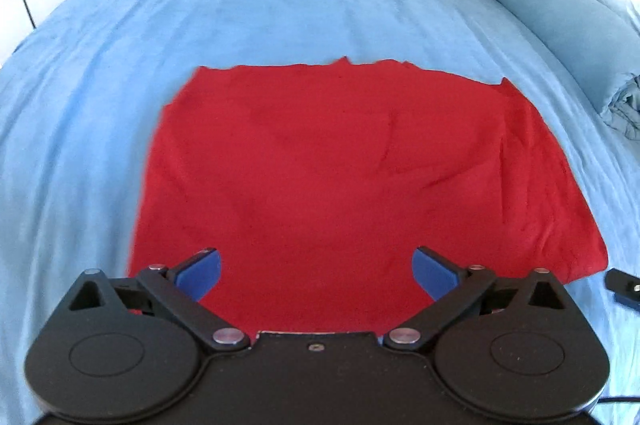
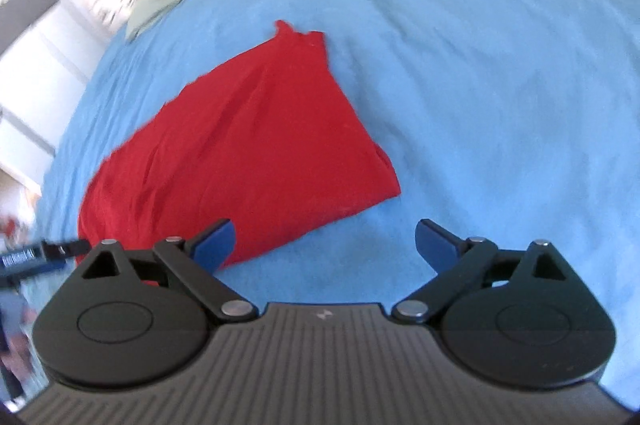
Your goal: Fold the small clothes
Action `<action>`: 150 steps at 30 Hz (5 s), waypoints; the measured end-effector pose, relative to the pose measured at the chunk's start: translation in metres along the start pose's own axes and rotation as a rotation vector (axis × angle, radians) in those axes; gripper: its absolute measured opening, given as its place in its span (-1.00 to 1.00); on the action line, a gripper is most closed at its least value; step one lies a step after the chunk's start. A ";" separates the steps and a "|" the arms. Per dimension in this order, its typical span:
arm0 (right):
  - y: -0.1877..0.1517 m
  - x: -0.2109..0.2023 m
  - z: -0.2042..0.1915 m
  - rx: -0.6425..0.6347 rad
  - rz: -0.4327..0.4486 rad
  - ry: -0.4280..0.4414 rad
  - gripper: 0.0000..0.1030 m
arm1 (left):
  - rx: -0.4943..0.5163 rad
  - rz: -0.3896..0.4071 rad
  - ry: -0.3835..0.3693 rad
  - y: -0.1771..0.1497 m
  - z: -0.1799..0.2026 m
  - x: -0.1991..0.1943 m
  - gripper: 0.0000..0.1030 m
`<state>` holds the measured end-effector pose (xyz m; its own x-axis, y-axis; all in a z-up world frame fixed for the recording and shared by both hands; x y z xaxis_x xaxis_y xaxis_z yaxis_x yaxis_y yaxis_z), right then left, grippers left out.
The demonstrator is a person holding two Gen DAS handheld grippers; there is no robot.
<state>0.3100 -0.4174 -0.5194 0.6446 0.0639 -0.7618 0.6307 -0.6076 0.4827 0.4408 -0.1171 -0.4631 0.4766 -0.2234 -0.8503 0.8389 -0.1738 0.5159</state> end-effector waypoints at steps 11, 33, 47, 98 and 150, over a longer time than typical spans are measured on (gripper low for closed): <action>0.013 0.035 0.031 0.265 0.070 0.041 0.75 | -0.042 0.019 -0.004 0.026 0.029 0.036 0.99; 0.054 0.021 -0.007 0.225 0.118 0.040 -0.48 | -0.029 -0.096 0.113 0.013 0.012 0.090 1.00; 0.096 0.012 -0.242 -0.107 0.123 0.362 -0.49 | -0.067 -0.031 0.004 0.035 -0.068 0.015 1.00; -0.082 0.052 -0.230 -0.694 -0.101 0.108 0.78 | -0.213 -0.028 -0.119 -0.038 -0.137 -0.035 -0.81; 0.024 0.175 -0.234 -0.167 -0.366 0.329 0.40 | -0.262 -0.148 -0.287 0.042 -0.164 0.080 0.46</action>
<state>0.5389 -0.2363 -0.5396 0.4534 0.5109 -0.7304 0.8835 -0.3660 0.2925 0.5576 0.0152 -0.5268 0.2838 -0.4791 -0.8306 0.9492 0.0176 0.3142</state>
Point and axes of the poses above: each gripper's, at about its wrist camera, not at the fingertips, and x roughly the way its jaws point, z to its right, y to its top, the point moved 10 cm from there along x, roughly the way its jaws point, and after that the axes turned 2 degrees about -y, right-handed, at the moved point
